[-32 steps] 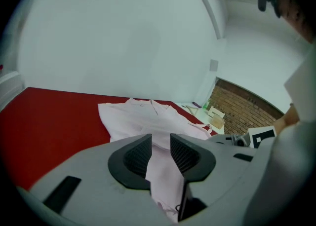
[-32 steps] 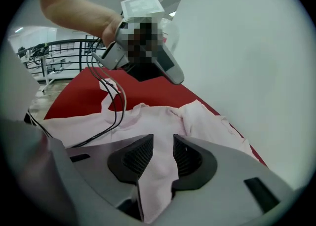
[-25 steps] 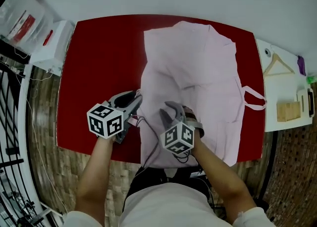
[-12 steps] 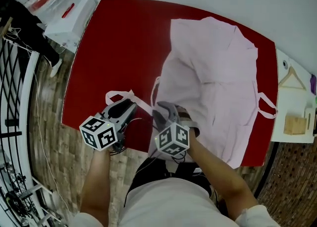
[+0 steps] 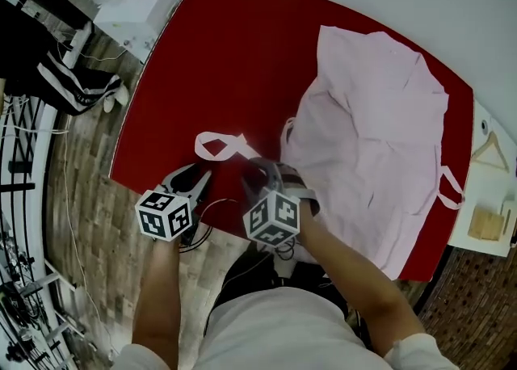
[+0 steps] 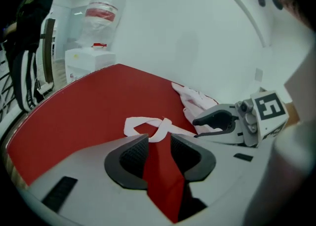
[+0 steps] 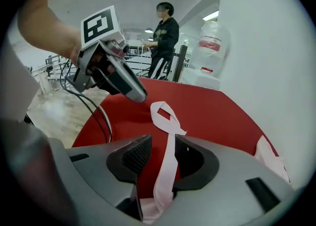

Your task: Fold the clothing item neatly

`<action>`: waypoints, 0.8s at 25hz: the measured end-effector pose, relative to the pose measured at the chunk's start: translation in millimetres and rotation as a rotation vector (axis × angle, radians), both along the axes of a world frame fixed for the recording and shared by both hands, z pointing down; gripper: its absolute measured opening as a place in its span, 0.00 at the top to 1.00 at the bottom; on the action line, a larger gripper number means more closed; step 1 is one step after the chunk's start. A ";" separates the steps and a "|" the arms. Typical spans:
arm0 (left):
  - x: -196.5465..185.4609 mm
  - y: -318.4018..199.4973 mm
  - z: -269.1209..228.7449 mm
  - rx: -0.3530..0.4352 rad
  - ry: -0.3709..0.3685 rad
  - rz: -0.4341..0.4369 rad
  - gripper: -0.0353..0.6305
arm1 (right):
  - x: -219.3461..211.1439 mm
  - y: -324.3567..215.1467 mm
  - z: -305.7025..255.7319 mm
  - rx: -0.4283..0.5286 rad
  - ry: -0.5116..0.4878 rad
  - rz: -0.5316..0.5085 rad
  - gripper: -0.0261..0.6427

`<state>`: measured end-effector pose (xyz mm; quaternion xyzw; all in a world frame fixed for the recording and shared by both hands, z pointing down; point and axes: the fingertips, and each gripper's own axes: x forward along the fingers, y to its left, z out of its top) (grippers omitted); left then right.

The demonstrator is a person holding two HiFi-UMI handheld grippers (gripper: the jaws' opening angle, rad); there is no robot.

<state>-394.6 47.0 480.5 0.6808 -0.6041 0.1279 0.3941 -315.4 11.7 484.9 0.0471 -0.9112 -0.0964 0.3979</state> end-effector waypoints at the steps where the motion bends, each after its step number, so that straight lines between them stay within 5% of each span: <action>1: -3.5 1.1 4.4 -0.009 -0.004 0.000 0.77 | -7.7 0.6 0.6 0.002 0.000 -0.012 0.77; 14: -19.0 14.7 21.2 -0.020 -0.010 -0.025 0.76 | -84.1 25.4 43.5 0.124 0.109 -0.335 0.77; 17: -21.0 18.5 25.6 -0.030 -0.025 -0.011 0.75 | -86.4 23.1 44.6 0.140 0.114 -0.321 0.90; 20: -18.4 16.2 27.3 -0.032 -0.069 0.032 0.75 | -76.9 13.1 28.1 0.115 0.070 -0.250 0.92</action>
